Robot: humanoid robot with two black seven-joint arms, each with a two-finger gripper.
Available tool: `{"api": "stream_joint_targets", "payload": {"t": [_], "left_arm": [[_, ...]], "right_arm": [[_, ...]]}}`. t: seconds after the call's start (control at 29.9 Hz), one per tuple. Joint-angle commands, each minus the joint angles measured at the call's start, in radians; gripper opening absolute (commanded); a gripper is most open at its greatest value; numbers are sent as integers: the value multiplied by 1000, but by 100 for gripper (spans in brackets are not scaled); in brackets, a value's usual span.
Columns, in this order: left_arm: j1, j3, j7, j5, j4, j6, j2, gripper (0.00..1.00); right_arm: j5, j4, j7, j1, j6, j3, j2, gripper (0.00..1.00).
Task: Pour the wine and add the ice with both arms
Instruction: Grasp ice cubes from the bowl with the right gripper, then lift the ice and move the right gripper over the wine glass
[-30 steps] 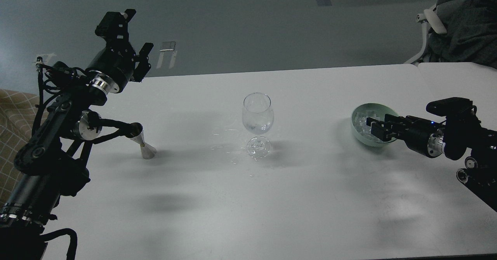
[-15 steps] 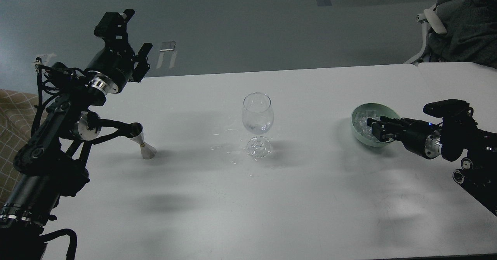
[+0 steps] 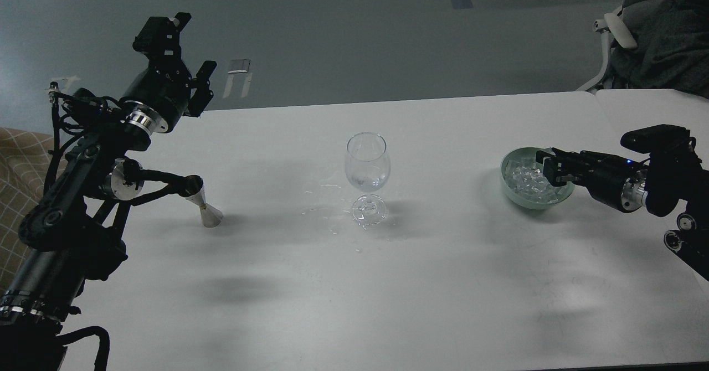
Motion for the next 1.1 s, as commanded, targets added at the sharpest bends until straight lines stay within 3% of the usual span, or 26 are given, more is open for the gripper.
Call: {"api": "stream_joint_targets", "payload": {"t": [0.0,0.2,0.37,0.67,0.87,1.07], "left_arm": [[-3,0,0,0,-2,0,0,98],[-9,2,2,1,-2,0,-3,98],[-14,3,2,4,-2,0,-20,98],[-14,5,2,6,-3,0,-20,98],[-18,6,4,8,-2,0,-20,98],[-20,8,5,15,-2,0,-17,98]], "right_arm": [[26,129,0,19,14,60,-128,0],[101,276,2,191,88,62,-285,0],[104,330,2,363,180,47,-291,0],[143,343,0,737,237,-275,-147,0],[154,344,-2,848,277,-425,-27,0],[154,372,0,857,318,-507,2,0]]}}
